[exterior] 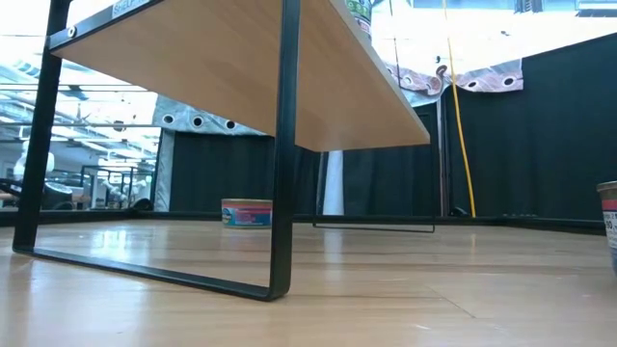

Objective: Stack canned seafood by type on shelf
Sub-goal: Stack the green tuna can on top of the other green tuna can

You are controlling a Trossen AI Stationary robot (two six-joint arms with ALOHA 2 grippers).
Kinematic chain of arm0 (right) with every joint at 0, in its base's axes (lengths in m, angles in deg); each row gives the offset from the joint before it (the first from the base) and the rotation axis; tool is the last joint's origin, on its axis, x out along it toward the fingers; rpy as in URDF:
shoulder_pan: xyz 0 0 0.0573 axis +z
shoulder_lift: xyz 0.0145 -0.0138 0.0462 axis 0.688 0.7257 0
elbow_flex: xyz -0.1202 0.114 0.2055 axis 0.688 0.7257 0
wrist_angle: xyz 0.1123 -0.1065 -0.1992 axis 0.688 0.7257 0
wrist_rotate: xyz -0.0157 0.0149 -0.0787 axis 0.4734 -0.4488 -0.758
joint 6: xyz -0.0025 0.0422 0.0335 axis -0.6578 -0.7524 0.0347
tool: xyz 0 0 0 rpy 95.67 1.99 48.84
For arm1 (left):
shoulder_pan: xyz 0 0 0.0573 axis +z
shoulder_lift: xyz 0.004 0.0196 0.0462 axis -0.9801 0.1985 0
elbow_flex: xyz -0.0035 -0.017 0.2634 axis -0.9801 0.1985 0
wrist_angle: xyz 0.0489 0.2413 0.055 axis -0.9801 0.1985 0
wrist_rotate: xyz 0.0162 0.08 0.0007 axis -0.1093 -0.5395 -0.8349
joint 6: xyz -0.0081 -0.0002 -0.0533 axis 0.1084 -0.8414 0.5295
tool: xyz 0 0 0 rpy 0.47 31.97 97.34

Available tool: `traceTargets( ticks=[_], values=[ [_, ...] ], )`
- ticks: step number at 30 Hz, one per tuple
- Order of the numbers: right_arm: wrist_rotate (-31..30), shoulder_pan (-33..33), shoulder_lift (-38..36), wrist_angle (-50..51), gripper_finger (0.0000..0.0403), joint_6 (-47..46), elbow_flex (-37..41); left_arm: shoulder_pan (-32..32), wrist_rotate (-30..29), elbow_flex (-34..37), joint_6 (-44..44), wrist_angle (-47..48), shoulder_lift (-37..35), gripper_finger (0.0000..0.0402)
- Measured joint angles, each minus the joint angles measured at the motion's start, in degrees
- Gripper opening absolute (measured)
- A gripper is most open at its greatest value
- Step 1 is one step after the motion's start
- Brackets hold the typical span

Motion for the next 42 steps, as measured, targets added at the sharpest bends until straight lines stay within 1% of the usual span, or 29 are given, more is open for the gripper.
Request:
traceTargets(
  ticks=[4,14,18,25,30,36,39,40,42],
  values=[
    [0.1,0.0,0.0,-3.4,0.0001,-1.3,3.7,0.0,-0.1,0.0,-0.1,0.2,0.0,0.0301],
    [0.2,-1.1,-0.3,-3.8,0.0000,-0.4,4.2,0.0,-0.1,0.0,-0.2,0.2,0.0,0.0301],
    [0.6,-2.6,-0.3,-5.3,0.0000,1.5,4.5,0.0,-0.2,0.0,-0.2,0.2,0.0,0.0301],
    [3.1,-6.2,-0.6,-10.3,0.0000,5.7,7.8,0.0,-0.2,0.0,-1.0,0.3,0.0,0.0301],
    [4.6,-8.7,-0.3,-11.0,0.0000,9.9,8.4,0.0,-0.2,0.0,-1.3,0.3,0.0,0.0301],
    [4.8,-11.8,-0.2,-10.9,0.0000,14.0,8.4,0.0,-0.1,0.0,-1.4,0.4,0.0,0.0301],
    [5.7,-12.4,-1.7,-10.3,0.0000,12.1,8.2,-0.1,-0.1,0.0,-1.4,0.4,0.0,0.0301],
    [6.3,-12.5,-2.7,-9.5,0.0000,9.6,7.8,-0.2,0.0,0.0,-1.4,0.4,0.0,0.0301],
    [6.4,-11.9,-4.9,-7.1,0.0000,1.4,6.7,-0.4,0.1,0.0,-1.6,0.4,0.0,0.0301]
  ],
)
